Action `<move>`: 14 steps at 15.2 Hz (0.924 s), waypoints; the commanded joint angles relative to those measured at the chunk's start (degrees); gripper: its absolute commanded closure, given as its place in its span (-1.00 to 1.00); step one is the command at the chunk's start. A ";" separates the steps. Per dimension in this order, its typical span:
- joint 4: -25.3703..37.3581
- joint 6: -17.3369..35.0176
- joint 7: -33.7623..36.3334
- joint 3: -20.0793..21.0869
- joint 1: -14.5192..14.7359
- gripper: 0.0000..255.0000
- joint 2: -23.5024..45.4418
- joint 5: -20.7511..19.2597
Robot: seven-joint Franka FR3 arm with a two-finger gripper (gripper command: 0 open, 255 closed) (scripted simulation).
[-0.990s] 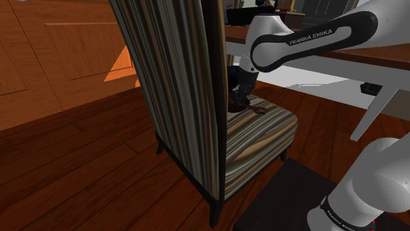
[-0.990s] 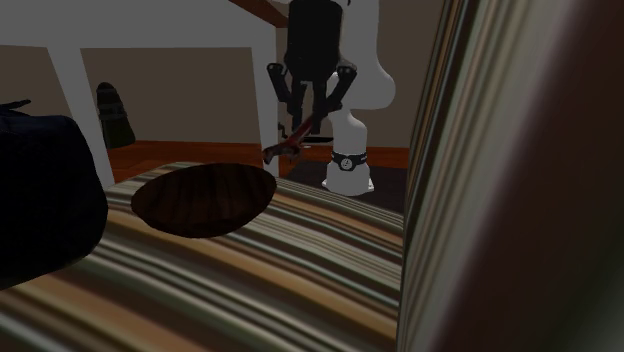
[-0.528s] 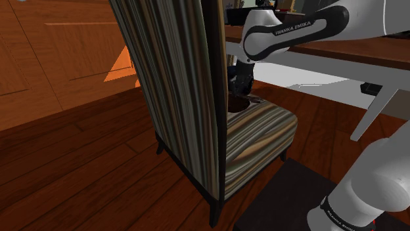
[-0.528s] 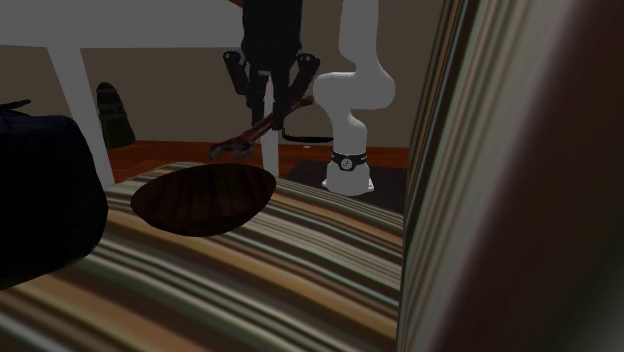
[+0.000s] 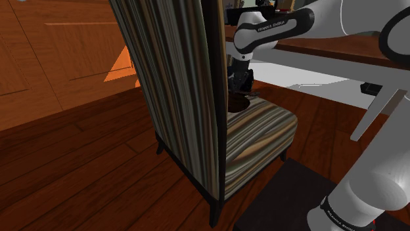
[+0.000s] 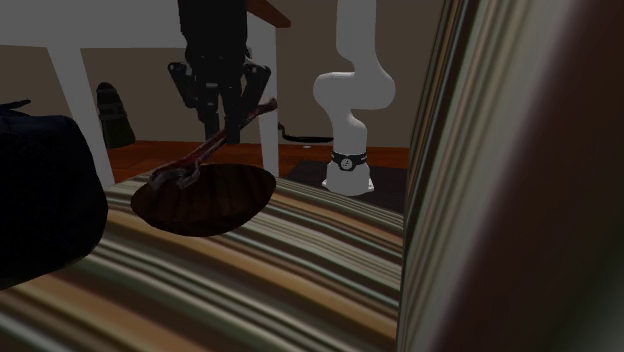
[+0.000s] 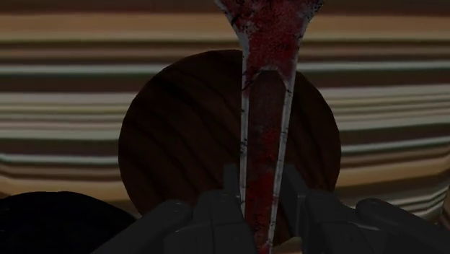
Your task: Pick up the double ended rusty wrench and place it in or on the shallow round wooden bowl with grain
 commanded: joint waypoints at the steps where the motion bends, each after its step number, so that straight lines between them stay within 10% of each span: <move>1: 1.08 6.16 -0.51 -0.71 -0.75 1.00 1.35 0.01; 14: -5.55 15.61 -0.42 -0.37 -1.13 1.00 4.17 0.05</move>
